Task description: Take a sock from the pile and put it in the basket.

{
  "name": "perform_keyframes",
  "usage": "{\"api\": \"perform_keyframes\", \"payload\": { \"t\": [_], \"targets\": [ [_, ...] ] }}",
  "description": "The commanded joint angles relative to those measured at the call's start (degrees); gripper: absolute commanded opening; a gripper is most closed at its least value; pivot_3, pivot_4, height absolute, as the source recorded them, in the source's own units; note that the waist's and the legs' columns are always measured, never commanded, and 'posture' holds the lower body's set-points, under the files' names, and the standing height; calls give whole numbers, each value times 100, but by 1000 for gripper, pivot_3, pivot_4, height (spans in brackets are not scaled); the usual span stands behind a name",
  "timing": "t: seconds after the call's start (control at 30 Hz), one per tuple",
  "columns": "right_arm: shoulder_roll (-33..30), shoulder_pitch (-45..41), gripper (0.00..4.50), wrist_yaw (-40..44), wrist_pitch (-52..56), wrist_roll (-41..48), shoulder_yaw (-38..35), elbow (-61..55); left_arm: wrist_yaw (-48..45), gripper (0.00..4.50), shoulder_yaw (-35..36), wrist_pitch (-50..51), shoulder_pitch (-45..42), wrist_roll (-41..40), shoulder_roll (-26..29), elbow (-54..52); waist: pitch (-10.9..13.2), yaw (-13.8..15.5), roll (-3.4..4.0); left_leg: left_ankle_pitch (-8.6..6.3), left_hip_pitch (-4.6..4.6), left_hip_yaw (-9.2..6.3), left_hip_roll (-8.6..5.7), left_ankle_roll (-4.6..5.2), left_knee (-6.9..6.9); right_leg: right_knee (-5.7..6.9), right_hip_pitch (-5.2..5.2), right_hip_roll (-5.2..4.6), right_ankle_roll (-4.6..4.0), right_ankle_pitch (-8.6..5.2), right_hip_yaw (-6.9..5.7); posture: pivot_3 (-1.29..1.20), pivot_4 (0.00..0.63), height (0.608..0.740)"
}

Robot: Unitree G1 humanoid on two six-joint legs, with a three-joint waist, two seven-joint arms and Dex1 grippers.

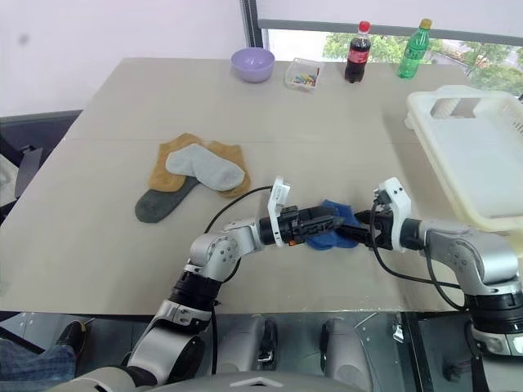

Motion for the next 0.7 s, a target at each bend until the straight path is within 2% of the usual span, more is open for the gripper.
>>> {"api": "perform_keyframes", "payload": {
  "t": [0.03,0.17,0.27,0.3,0.4,0.47,0.63,0.7],
  "targets": [
    [113,-14,3723,80,130,38,123,194,-25,3448,36,-125,15,25,-51,-9,0,0,0,0,5,2,3,0,0,0,3,3,0,0,2,0,150,733],
    [145,-39,1950,176,200,133,107,177,1,3448,71,-154,21,38,-55,-5,0,4,0,0,8,3,7,0,-2,2,3,6,-2,0,5,0,150,733],
    [164,-44,383,225,254,170,107,156,28,3448,96,-228,15,84,-79,19,0,10,0,-1,5,8,5,0,-2,1,2,5,-3,0,10,0,150,733],
    [185,-50,47,223,276,190,90,162,56,3448,117,-282,9,108,-96,33,0,11,0,-1,5,8,5,0,-2,1,2,4,-3,0,10,0,150,733],
    [212,-57,47,234,320,236,54,166,182,3448,197,-515,-12,209,-148,61,0,11,0,-1,6,9,4,1,-2,0,2,3,-2,1,10,0,150,733],
    [229,-79,47,127,383,239,-17,179,369,3448,301,-1067,-20,466,-115,-60,0,10,0,-1,6,8,5,1,-2,1,1,3,-2,0,10,0,150,733],
    [335,-102,47,-153,270,202,-279,185,151,3448,-48,-2156,264,1261,505,-568,-1,6,2,-1,6,10,7,1,-5,1,-3,4,-4,1,12,0,150,733],
    [425,-161,47,-313,352,283,-454,228,47,3448,-84,-2945,492,1567,733,-682,-1,13,3,-1,5,12,6,1,-7,1,-4,3,-5,1,12,0,150,733]
  ]
}}
